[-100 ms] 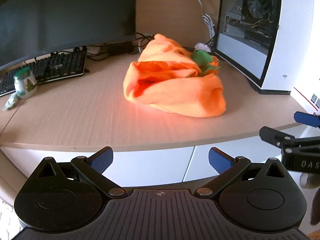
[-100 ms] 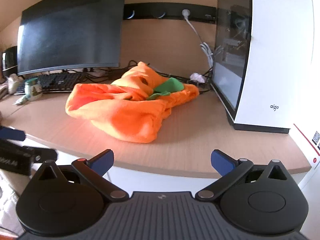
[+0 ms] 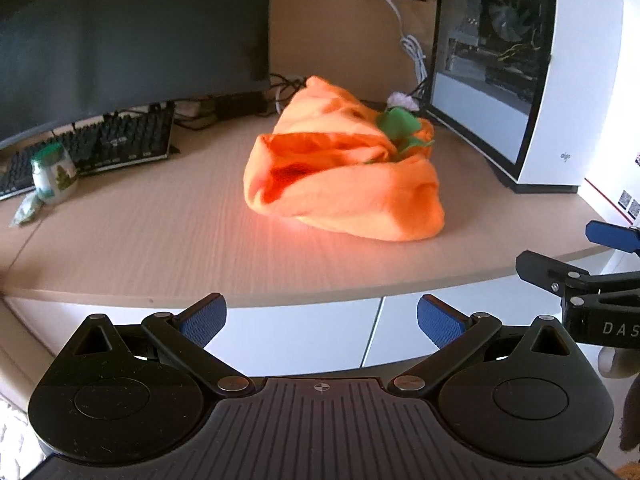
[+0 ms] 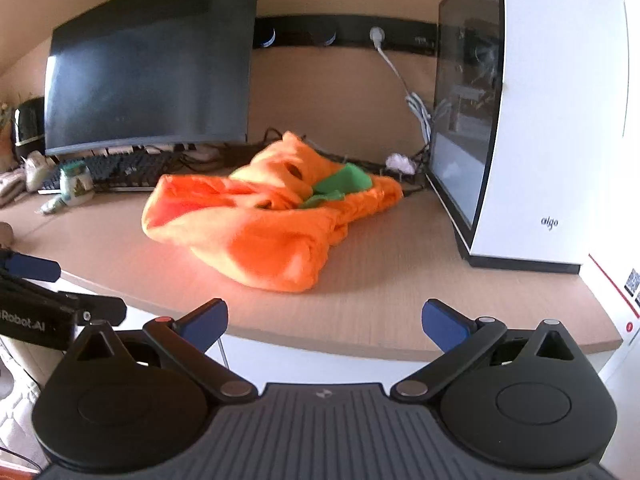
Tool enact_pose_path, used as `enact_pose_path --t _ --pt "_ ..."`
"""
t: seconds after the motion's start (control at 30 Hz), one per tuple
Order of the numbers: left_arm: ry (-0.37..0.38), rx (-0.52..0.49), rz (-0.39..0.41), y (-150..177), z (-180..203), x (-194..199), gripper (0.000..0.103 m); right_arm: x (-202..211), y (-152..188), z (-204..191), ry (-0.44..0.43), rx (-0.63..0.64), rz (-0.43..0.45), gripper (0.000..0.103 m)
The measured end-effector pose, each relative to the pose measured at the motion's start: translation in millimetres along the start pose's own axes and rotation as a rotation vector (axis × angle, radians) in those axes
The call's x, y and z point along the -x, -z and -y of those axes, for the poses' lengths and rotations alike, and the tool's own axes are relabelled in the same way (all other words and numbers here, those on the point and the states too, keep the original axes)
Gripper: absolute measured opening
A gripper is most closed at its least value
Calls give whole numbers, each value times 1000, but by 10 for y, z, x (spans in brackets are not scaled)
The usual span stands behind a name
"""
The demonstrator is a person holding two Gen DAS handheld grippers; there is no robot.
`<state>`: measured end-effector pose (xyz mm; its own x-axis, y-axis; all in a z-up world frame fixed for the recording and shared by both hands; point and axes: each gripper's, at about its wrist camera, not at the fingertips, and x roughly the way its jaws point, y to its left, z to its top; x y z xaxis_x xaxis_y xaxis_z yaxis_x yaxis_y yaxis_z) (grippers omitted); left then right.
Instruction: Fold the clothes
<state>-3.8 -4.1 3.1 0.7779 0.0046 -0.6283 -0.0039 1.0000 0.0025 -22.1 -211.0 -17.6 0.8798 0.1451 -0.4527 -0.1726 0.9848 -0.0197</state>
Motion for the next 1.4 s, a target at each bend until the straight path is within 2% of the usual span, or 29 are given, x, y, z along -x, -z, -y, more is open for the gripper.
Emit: enact_pose_path --t 0.2,0.33,0.47,0.77,1.07,1.3,1.4 --pt "-12 17 20 -1 75 91 103 -157 -72 2 12 -2 -54 103" --pt "-16 23 26 -12 123 127 103 10 -82 -22 -2 -24 3 103" --pt "-13 17 16 -48 164 106 103 -73 -16 304 -79 -54 -15 103" --pt "-3 10 -8 -93 248 54 103 -48 79 340 -27 -45 -56 103" --pt "3 13 -13 -77 281 40 103 28 100 292 6 12 -9 103" --pt "2 11 -16 -66 292 33 103 4 110 355 -33 -25 -16 103" --pt "1 12 -15 -63 292 38 103 -2 109 365 -20 -32 -19 103"
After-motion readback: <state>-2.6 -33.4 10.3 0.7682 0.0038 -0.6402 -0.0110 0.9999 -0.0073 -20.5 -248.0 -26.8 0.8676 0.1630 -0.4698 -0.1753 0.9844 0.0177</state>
